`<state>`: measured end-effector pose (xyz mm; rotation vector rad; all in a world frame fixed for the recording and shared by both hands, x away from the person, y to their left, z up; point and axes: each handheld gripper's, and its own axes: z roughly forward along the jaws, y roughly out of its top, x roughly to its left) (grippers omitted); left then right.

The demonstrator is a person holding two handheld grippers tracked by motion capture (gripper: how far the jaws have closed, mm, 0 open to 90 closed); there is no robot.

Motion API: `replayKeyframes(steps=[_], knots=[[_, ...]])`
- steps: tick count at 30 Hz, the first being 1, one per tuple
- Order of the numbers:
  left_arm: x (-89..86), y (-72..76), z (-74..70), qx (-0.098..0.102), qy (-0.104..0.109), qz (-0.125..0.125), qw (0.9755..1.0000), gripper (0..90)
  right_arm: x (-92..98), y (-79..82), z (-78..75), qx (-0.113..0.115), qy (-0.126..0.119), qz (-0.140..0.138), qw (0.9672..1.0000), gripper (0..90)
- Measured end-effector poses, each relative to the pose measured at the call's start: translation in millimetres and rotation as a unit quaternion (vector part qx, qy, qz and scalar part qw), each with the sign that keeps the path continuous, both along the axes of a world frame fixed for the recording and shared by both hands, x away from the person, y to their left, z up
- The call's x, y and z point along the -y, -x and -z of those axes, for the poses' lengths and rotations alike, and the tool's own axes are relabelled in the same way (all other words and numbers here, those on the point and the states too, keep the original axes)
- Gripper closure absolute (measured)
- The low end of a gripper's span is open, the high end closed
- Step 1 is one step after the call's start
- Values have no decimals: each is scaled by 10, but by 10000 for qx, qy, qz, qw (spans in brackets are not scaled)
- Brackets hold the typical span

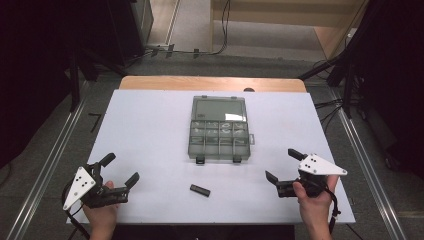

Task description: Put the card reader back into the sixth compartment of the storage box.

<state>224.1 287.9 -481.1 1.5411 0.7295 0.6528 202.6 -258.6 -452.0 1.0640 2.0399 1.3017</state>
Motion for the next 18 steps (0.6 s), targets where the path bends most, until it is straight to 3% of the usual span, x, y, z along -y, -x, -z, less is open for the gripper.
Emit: replayKeyframes(steps=[18], knots=[[4,2,0,15,13,-4,10000,0,-314,-97,-55,-260,214,-346,9988,0]])
